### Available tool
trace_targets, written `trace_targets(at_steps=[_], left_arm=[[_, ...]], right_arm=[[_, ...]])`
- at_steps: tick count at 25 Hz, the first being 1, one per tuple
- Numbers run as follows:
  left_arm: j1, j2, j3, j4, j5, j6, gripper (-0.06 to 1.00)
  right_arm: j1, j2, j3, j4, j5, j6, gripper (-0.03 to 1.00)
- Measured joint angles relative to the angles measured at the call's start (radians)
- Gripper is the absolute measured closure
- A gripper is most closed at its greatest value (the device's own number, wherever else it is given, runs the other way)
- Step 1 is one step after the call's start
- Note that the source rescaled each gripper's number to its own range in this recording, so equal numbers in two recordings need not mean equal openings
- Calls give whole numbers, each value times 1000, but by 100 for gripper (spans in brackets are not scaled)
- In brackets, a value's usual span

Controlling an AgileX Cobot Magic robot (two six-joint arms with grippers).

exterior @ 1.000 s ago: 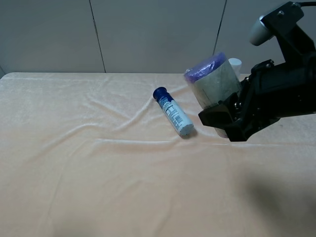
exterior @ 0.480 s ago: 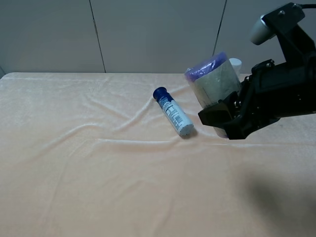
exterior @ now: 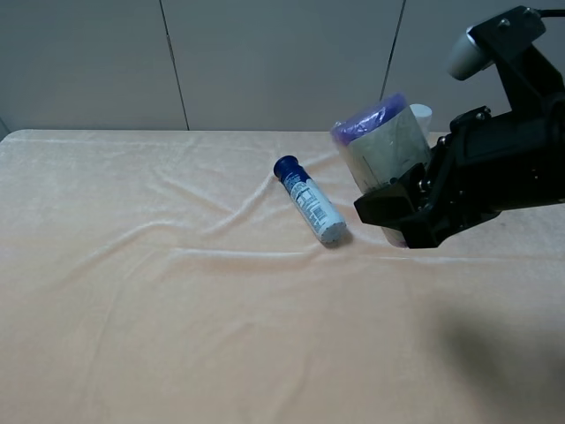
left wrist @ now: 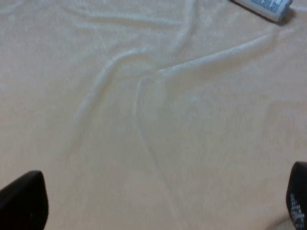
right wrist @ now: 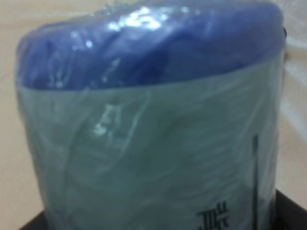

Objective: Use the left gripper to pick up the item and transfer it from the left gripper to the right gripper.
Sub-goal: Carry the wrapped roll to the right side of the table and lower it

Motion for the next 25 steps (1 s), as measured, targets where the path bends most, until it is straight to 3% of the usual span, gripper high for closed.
trace_targets(at_steps=[12,15,21,25], left_arm=[[29,0,0,0,0,0,-5],[132,0,0,2,0,0,-4],[444,0,0,2,0,0,-4],[576,0,0,3,0,0,-4]], right_arm=[[0,0,0,0,7,56,94],[0,0,0,-4,38,86,94],[0,0,0,-59,104,207,94],[0,0,0,-135,110,316,94]])
